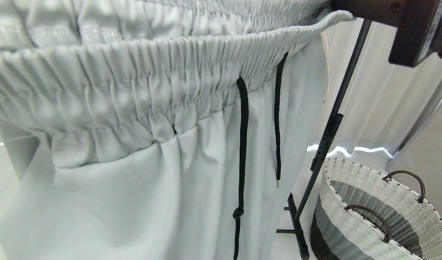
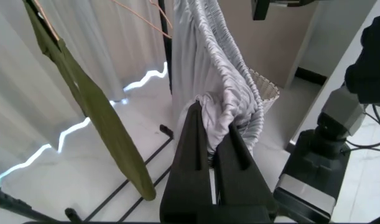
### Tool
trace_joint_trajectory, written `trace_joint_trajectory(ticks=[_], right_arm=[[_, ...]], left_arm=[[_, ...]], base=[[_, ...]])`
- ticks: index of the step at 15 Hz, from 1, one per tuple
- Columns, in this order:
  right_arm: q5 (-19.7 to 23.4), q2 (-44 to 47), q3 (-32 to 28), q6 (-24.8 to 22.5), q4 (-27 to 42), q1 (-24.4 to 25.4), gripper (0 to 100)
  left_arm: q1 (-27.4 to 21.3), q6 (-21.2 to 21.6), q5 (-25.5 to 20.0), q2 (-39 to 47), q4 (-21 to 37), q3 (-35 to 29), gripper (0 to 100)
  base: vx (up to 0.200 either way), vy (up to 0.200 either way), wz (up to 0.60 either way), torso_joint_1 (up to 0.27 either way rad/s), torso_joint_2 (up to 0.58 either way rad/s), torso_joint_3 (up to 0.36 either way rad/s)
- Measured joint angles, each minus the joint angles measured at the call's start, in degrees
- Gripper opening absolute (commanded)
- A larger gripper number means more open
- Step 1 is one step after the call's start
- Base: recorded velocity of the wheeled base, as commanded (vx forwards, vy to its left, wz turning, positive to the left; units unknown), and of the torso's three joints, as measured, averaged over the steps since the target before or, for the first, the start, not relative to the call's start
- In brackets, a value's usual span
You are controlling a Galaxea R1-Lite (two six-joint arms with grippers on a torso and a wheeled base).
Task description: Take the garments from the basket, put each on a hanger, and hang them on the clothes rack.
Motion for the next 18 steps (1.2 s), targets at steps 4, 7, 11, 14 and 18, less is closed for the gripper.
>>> trace_joint_trajectory(ticks=[4,7,11,14,18], right_arm=[[-0.09,-2.28,3.83,-0.20,0.05,0.00,0],[-0.35,-4.13,2.97,-1.40,0.43,-1.04,0],[-0.33,-7.02,-1.05,-3.80,7.13,-4.24,0],[-0.30,-10.93,3.49,-3.69,11.40,-4.62,0],[-0.15,-12.40,4.92,-3.75,11.09,-4.57,0]], left_arm=[[0.11,0.30,4.35,0.22,-0.04,2.28,0],[2.38,0.48,7.59,2.10,-1.49,0.51,0],[11.78,3.12,7.67,7.12,-8.96,-3.69,0],[19.13,5.29,7.89,9.90,-12.19,-1.19,0],[20.24,5.46,7.89,11.00,-14.59,-0.69,0]], base=[[0.000,0.000,0.00,0.000,0.00,0.000],[0.000,0.000,0.00,0.000,0.00,0.000],[0.000,0.000,0.00,0.000,0.00,0.000],[0.000,0.000,0.00,0.000,0.00,0.000],[0.000,0.000,0.00,0.000,0.00,0.000]])
